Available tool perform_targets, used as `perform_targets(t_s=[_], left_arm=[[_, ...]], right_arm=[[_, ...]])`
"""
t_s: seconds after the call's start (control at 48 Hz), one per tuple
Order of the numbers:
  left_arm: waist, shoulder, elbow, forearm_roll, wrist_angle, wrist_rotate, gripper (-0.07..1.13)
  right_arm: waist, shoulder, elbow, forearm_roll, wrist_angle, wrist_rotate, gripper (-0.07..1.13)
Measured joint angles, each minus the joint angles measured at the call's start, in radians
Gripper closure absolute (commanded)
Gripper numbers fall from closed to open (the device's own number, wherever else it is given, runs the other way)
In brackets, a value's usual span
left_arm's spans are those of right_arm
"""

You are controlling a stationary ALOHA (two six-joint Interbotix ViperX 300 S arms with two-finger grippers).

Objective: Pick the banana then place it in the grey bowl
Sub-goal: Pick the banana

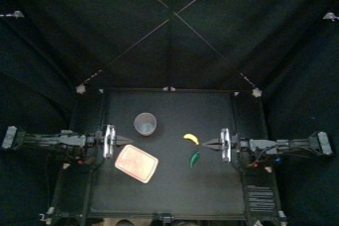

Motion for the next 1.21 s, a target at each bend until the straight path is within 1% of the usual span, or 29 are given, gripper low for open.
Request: perform_targets(t_s=[0.042, 0.146, 0.396, 0.479, 0.604, 0.729, 0.833, 0.896, 0.979, 1.208], left_arm=[[0.003, 0.003, 0.002, -0.005, 0.0, 0.003, 1.06], [0.011, 0.008, 0.005, -0.026, 0.0, 0.0, 1.06], [0.018, 0.008, 0.005, -0.032, 0.002, 0.003, 1.06], [0.02, 0.008, 0.005, -0.032, 0.002, 0.003, 1.06], [0.018, 0.009, 0.005, -0.031, 0.002, 0.002, 1.06], [0.017, 0.009, 0.005, -0.032, 0.002, 0.003, 1.06], [0.017, 0.009, 0.005, -0.032, 0.002, 0.005, 1.06], [0.018, 0.009, 0.005, -0.031, 0.002, 0.005, 1.06], [0.021, 0.009, 0.005, -0.032, 0.002, 0.005, 1.06], [0.037, 0.011, 0.021, -0.032, 0.002, 0.005, 1.06]], right_arm=[[-0.005, 0.003, 0.0, 0.0, 0.002, 0.0, 0.98], [-0.041, 0.051, 0.0, 0.003, 0.003, 0.003, 0.98], [-0.195, 0.276, -0.054, 0.066, 0.012, 0.014, 0.96], [-0.245, 0.345, -0.087, 0.084, 0.055, 0.012, 0.88], [-0.299, 0.433, -0.133, 0.091, 0.152, 0.012, 0.59], [-0.339, 0.523, -0.166, 0.098, 0.238, 0.012, 0.23], [-0.365, 0.6, -0.192, 0.118, 0.282, 0.014, 0.04], [-0.374, 0.652, -0.206, 0.121, 0.304, 0.011, -0.01], [-0.377, 0.713, -0.229, 0.115, 0.331, 0.011, -0.01], [-0.376, 0.884, -0.298, 0.055, 0.439, 0.008, 0.0]])
